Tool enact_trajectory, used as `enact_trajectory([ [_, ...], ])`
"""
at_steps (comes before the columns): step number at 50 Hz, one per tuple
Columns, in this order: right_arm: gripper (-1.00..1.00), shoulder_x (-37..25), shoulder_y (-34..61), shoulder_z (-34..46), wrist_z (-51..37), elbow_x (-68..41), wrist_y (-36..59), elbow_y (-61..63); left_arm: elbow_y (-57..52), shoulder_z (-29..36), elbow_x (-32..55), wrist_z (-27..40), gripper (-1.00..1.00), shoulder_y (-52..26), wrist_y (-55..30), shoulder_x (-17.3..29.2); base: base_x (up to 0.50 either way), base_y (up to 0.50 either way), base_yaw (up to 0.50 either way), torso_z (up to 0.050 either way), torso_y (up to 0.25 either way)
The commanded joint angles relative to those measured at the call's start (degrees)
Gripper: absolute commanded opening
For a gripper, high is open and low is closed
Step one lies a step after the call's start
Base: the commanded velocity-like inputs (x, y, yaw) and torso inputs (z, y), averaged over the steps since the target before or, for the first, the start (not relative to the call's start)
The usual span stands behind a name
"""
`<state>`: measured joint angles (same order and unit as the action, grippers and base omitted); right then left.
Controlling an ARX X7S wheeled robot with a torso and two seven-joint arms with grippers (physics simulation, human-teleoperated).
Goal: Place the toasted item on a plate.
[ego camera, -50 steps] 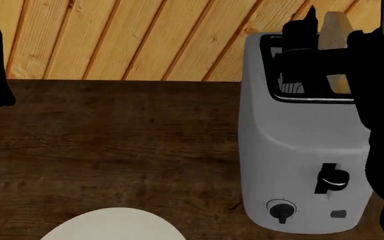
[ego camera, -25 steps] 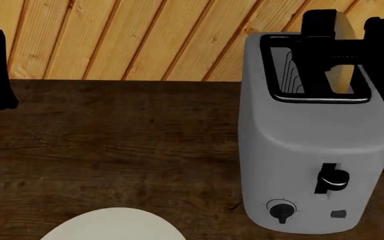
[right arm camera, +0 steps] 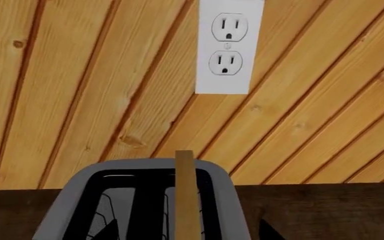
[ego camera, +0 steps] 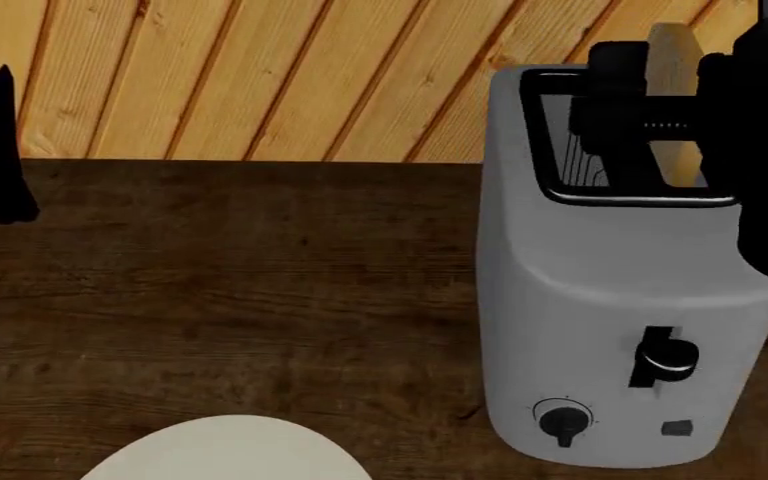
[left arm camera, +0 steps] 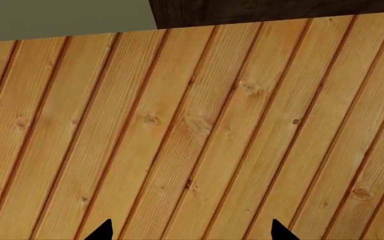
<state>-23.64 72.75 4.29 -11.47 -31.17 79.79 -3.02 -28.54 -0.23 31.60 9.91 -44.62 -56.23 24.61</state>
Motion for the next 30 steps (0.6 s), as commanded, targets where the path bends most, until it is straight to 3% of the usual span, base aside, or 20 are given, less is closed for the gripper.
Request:
enact_trajectory([
  [1, 1.0, 0.49, -0.6, 1.37, 0.46, 0.69, -2.92, -3.65, 0.21, 0.31, 0.0, 0.06, 1.0, 0.16, 0.33, 0.11, 0.0, 0.0, 0.0, 0.0, 0.0],
  [30, 1.0, 1.37, -2.0, 3.91, 1.91, 2.06, -8.79, -9.45, 0.37, 0.71, 0.26, 0.39, 1.0, 0.7, 0.78, 0.43, 0.0, 0.0, 0.0, 0.0, 0.0],
])
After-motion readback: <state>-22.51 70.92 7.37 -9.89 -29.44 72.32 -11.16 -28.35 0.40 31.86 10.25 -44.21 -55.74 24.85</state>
